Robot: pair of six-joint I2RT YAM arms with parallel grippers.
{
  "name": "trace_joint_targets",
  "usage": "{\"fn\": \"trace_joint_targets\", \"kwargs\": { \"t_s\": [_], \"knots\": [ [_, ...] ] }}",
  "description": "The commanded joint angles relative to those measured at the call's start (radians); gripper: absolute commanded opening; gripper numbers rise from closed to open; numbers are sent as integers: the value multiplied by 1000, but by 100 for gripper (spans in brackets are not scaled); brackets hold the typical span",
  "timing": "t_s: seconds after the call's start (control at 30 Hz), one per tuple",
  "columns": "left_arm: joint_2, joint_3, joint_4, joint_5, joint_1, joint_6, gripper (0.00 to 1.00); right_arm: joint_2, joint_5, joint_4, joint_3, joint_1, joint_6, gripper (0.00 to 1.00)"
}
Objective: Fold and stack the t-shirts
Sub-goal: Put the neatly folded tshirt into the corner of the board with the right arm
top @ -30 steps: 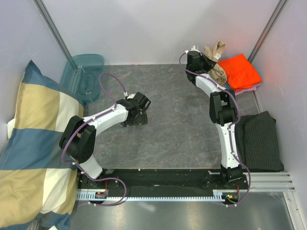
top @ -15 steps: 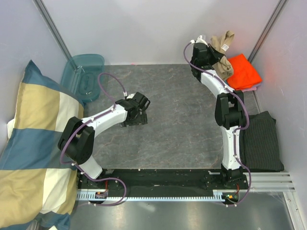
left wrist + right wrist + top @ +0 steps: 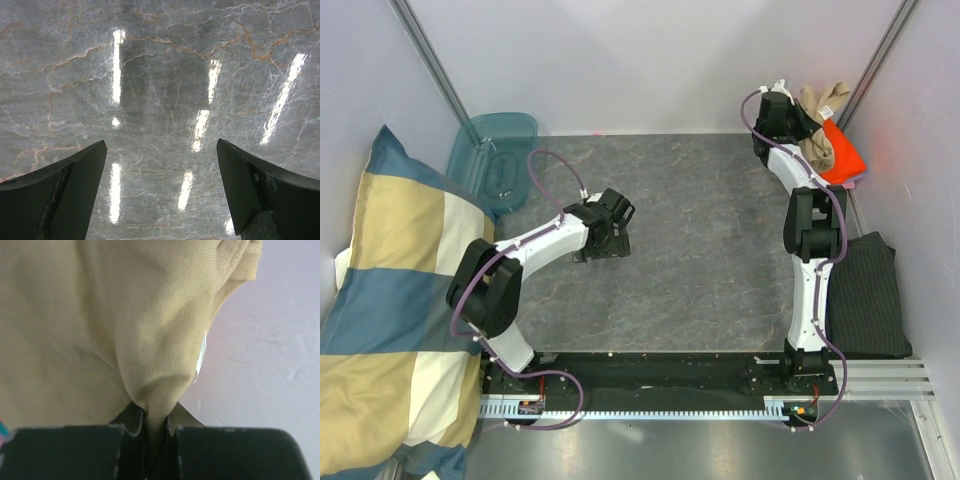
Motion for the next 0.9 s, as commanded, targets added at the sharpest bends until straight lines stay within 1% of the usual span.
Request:
{"fn": "trace_joint_targets", "kwargs": {
  "t_s": [0.0,0.13,0.17,0.2,0.23,0.27,0.3,0.33,0.37,0.4,0.43,0.47,0.53,0.7,0.8,0.87],
  "knots": [
    [43,60,25,22,8,31,100,44,-33,-46,45,-41,106,0],
    [74,76,23,41,10,36,100,52,-56,-68,19,-66,183,0],
    [77,76,25,45,10,36,100,57,-50,-68,21,-71,195,2],
    [79,73,25,46,10,36,100,67,-37,-67,21,-69,203,10],
    [79,73,23,46,11,34,100,72,-25,-63,22,-69,210,26],
    [79,71,25,46,11,34,100,75,-21,-60,21,-71,227,36],
    [79,70,23,46,11,34,100,78,-8,-42,21,-69,235,50],
    [79,70,25,46,11,34,100,77,10,-21,13,-69,240,72],
    [79,68,23,46,11,33,100,78,38,-2,12,-97,238,80],
    [80,70,23,48,11,33,100,77,47,27,13,-97,233,85],
    [83,71,25,49,11,33,100,78,59,41,19,-97,226,95],
    [83,73,25,51,11,33,100,77,85,77,21,-97,218,98],
    [91,76,25,55,13,33,100,67,104,95,30,-97,198,98],
    [93,77,25,72,13,30,100,-5,102,92,16,-97,224,98],
    [87,70,26,80,13,23,100,-63,66,10,6,-95,298,98],
    [80,63,29,81,13,23,100,-115,32,-69,-8,-92,390,98]
  ]
}}
